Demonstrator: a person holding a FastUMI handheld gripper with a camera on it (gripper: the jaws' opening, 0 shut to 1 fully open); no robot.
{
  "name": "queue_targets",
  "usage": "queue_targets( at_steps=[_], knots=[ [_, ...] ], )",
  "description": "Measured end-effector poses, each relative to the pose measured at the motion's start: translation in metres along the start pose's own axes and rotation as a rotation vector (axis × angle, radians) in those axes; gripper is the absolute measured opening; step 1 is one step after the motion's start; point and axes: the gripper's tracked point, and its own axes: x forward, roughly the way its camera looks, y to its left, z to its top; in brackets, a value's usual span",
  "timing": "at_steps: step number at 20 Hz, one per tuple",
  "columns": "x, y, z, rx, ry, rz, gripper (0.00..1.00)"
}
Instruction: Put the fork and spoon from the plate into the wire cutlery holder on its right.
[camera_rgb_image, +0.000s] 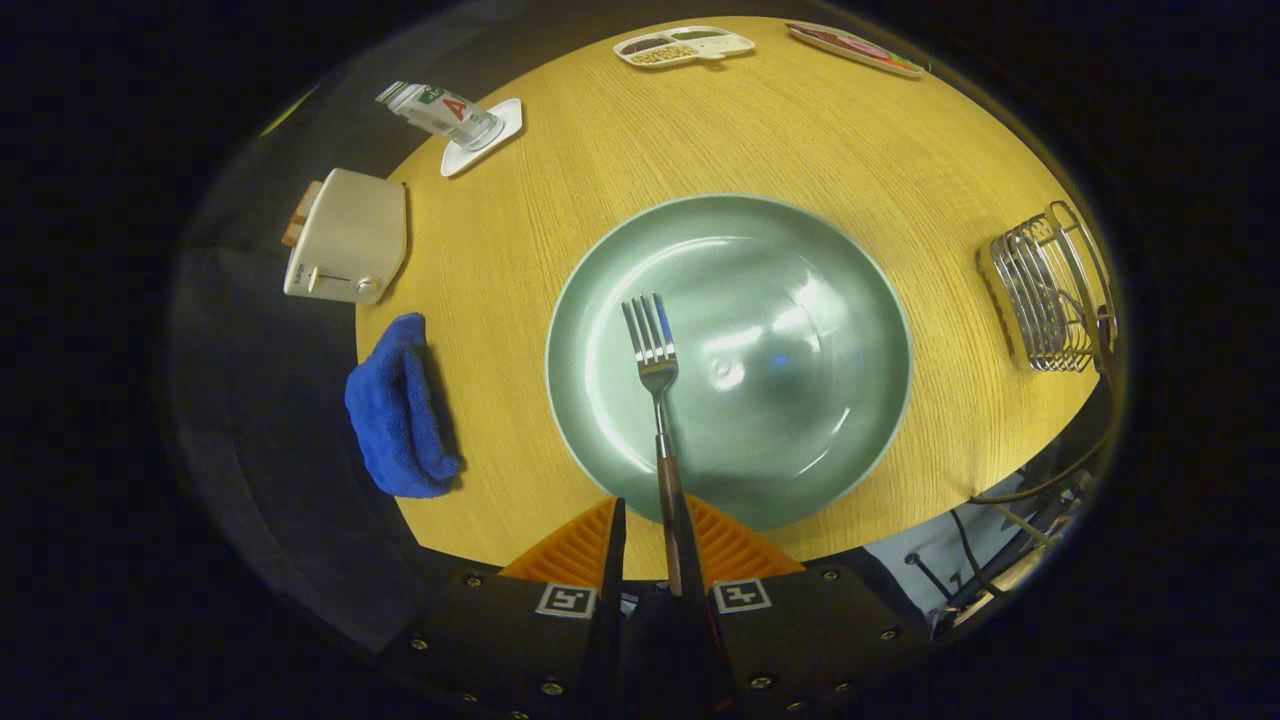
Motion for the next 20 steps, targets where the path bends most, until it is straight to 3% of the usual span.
queue_targets(
  at_steps=[5,10,11,20],
  knots=[
    [0.018,-0.011,-0.001,-0.082,0.034,-0.052,0.28],
    [0.025,-0.008,0.001,-0.097,0.051,-0.045,0.28],
    [0.019,-0.009,0.005,-0.087,0.059,-0.035,0.06],
    [0.001,-0.006,0.019,-0.061,-0.024,0.004,0.06]
  ],
)
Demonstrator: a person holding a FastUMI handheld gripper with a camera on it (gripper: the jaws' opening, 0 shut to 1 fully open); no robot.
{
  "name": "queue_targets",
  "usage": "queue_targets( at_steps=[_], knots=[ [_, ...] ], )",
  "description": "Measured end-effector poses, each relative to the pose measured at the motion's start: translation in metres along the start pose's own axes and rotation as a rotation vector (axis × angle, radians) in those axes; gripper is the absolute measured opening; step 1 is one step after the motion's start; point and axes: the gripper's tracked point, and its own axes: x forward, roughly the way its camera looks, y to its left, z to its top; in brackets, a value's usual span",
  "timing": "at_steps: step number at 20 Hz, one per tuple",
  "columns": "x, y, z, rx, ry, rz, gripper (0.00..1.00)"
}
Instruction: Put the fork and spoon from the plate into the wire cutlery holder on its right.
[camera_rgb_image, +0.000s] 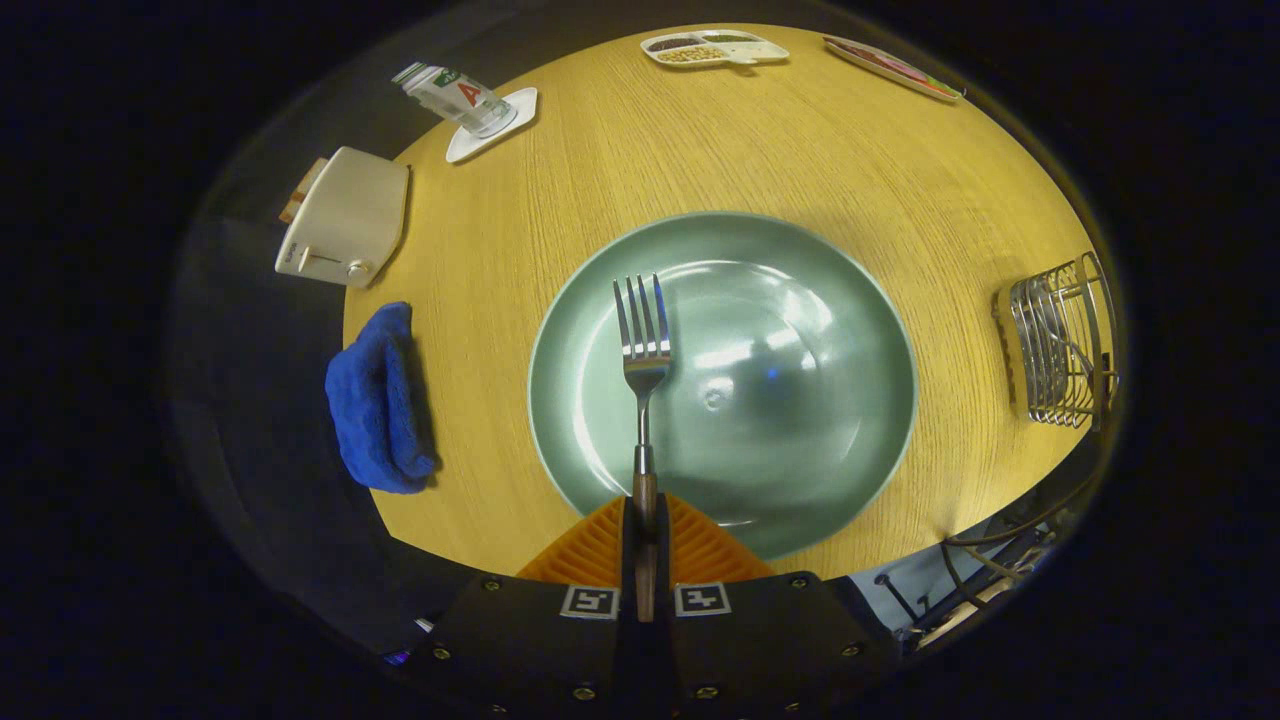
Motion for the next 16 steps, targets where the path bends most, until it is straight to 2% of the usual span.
queue_targets(
  at_steps=[9,16],
  knots=[
    [-0.043,-0.002,0.012,0.108,-0.093,0.093,0.06],
    [-0.078,-0.031,0.025,0.213,-0.2,0.103,0.06]
  ],
)
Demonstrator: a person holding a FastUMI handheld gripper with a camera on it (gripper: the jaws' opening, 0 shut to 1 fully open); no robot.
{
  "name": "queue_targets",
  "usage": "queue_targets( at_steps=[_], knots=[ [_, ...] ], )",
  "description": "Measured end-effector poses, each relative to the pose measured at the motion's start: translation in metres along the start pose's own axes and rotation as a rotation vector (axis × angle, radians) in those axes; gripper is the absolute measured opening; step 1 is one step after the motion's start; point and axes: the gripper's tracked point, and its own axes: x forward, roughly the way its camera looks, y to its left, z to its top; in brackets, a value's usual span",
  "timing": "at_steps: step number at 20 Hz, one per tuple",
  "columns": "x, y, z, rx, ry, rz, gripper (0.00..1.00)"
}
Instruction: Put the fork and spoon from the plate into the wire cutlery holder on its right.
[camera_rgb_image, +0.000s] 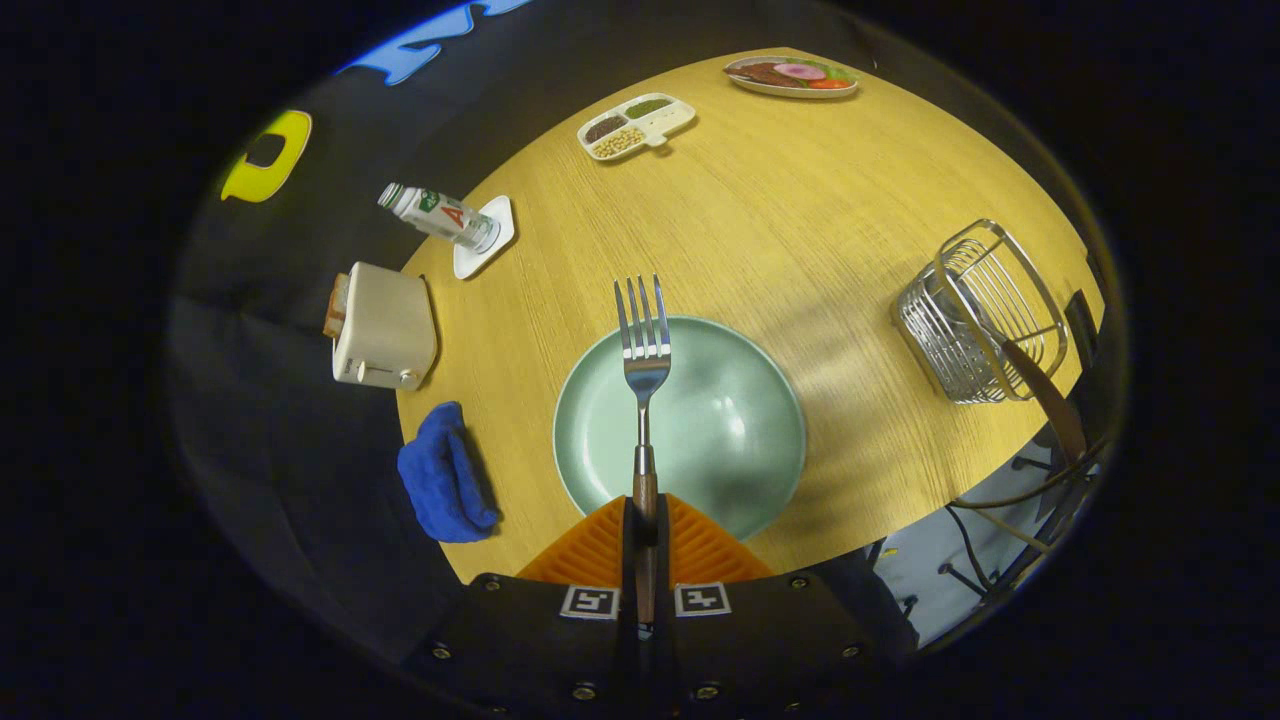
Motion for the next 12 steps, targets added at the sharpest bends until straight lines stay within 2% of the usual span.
queue_targets(
  at_steps=[4,12],
  knots=[
    [-0.02,-0.02,0.009,0.087,-0.04,0.01,0.06],
    [-0.061,-0.074,0.028,0.183,-0.075,-0.014,0.06]
  ],
)
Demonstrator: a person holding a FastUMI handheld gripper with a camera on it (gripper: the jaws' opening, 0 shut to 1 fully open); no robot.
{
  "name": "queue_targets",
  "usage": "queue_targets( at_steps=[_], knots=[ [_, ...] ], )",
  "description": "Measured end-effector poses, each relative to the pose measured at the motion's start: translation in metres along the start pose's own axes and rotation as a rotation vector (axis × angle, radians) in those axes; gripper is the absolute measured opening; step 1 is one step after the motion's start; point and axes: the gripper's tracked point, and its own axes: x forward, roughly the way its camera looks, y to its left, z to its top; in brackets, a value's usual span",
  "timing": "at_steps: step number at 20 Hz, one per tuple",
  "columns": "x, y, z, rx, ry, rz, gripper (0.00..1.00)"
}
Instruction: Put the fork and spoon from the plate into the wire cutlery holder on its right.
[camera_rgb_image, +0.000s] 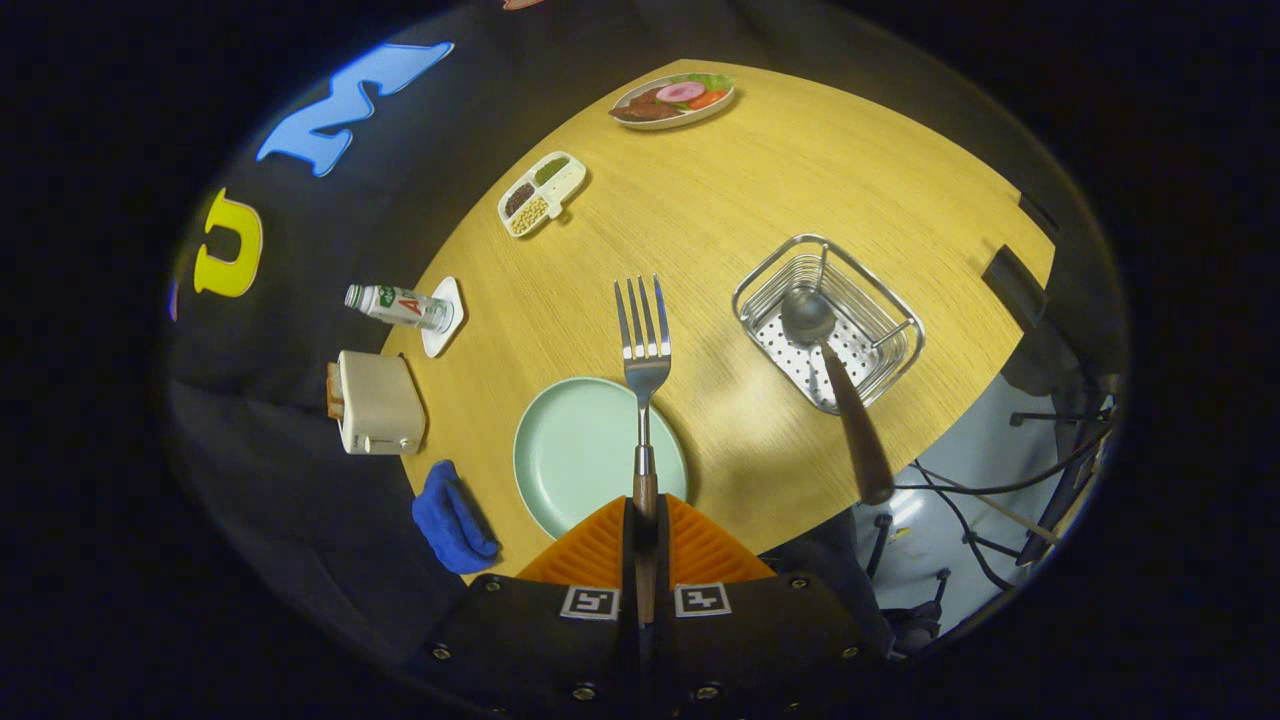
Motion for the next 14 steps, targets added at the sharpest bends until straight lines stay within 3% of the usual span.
queue_targets(
  at_steps=[6,14],
  knots=[
    [-0.02,-0.032,0.006,0.043,0.066,-0.007,0.06],
    [-0.029,-0.062,0.004,0.044,0.27,-0.039,0.06]
  ],
)
